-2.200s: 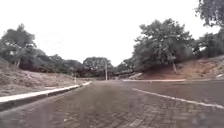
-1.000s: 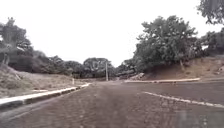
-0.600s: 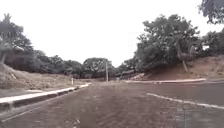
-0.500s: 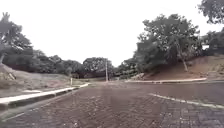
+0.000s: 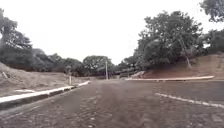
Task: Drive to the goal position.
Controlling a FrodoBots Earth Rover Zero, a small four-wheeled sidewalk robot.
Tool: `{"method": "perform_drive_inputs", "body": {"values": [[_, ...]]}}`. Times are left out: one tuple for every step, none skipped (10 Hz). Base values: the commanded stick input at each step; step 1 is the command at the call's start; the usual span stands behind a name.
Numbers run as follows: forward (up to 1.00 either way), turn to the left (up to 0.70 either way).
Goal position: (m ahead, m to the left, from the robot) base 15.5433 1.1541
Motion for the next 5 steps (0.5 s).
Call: {"method": "perform_drive_inputs", "body": {"values": [[1.00, 0.00], [1.00, 0.00], [1.00, 0.00], [1.00, 0.00], [1.00, 0.00]]}}
